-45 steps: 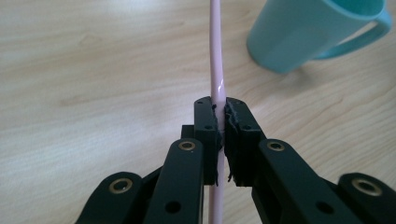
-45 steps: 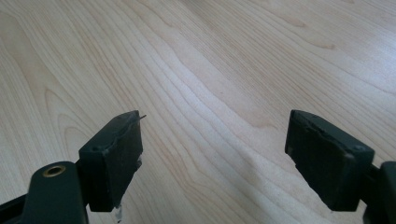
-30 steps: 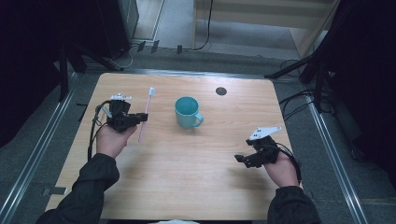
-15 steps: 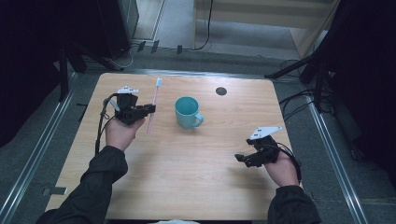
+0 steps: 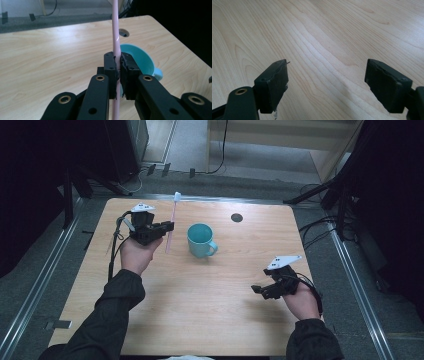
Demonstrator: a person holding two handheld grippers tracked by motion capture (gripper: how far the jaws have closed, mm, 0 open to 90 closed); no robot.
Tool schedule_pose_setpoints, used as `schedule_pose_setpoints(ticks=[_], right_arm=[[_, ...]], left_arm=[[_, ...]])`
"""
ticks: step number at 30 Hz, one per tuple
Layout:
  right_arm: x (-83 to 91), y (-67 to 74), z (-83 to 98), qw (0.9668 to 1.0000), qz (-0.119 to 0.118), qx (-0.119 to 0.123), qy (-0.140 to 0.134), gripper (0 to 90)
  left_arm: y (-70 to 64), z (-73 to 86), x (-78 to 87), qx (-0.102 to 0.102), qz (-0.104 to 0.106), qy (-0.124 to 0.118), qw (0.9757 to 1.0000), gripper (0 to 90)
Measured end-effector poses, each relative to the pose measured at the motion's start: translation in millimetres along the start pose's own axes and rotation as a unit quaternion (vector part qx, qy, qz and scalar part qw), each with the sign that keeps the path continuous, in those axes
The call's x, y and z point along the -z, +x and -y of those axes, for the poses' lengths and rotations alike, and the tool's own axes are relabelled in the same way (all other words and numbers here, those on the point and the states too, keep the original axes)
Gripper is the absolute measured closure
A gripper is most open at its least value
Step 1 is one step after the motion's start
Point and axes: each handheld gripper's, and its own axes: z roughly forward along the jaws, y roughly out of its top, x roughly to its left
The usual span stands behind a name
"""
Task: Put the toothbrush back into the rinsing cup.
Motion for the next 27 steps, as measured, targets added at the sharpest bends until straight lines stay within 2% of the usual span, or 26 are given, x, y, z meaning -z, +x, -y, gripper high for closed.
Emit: schedule_pose_setpoints(ticks=[1,6,11,16,20,26,27], right_arm=[[-0.2,0.0,0.0,1.0,0.0,0.001,0.0,18.8],[0.1,-1.1,0.6,1.0,-0.001,-0.001,-0.001,18.8],[0.4,-1.1,0.4,1.0,-0.002,0.001,-0.003,18.8],[1.6,-2.3,1.3,1.0,0.002,0.0,-0.003,18.8],[2.2,-2.7,1.6,1.0,0.002,-0.005,-0.005,18.8],[1.0,-2.2,0.8,1.0,0.001,0.001,-0.004,18.8],[0.2,-1.5,0.4,1.0,-0.002,0.001,-0.003,18.8]], left_arm=[[-2.6,-2.5,-1.0,-0.005,-0.002,-0.009,0.9999,84.0],[-8.3,-8.1,-5.4,-0.005,0.003,-0.015,0.9999,84.0],[-17.8,-16.9,-11.8,-0.017,0.002,-0.017,0.9997,83.9],[-25.6,-24.3,-18.7,-0.032,-0.005,-0.037,0.9988,84.0],[-28.2,-26.1,-25.6,-0.031,0.0,-0.032,0.999,84.0],[-36.3,-26.5,-41.6,-0.04,0.002,-0.023,0.9989,84.0],[-39.1,-25.8,-47.5,-0.047,-0.001,-0.022,0.9986,84.0]])
